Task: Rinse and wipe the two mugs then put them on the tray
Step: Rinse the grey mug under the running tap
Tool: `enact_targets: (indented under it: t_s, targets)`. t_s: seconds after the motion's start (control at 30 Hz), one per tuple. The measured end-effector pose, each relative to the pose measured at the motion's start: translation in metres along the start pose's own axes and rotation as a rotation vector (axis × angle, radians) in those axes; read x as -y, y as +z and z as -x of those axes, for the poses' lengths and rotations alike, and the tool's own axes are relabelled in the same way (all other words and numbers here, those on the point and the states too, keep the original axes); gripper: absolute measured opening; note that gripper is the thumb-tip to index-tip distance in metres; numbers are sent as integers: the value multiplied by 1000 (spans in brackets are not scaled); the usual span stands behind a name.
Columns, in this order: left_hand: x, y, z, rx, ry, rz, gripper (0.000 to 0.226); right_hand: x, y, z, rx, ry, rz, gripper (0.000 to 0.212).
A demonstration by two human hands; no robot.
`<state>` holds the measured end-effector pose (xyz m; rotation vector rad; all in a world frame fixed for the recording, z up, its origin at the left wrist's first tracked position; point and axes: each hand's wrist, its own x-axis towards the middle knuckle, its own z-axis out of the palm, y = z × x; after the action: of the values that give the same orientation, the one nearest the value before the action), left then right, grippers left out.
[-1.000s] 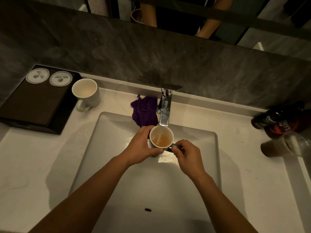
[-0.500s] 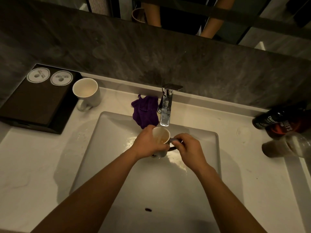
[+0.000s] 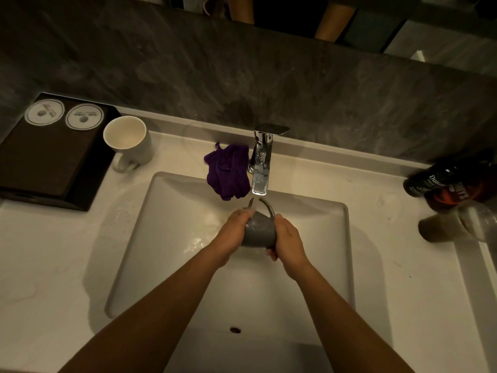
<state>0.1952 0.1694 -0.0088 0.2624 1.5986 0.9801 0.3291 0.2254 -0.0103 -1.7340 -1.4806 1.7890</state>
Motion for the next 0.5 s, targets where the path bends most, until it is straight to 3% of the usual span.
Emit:
enact_targets:
  t_s: [0.17, 0.3, 0.37, 0.5]
  targets:
    - [6, 0, -2, -16, 125, 7, 44, 16, 0, -9, 11, 161, 56, 59]
    - [-13, 1, -2, -18, -164, 181, 46, 12, 5, -6, -115, -116, 212, 41]
    - [-16, 0, -3, 10, -219, 169, 50, 13, 6, -7, -118, -127, 228, 40]
    - [-4, 4, -2, 20, 73, 19, 67, 31, 3, -18, -76, 175, 131, 50]
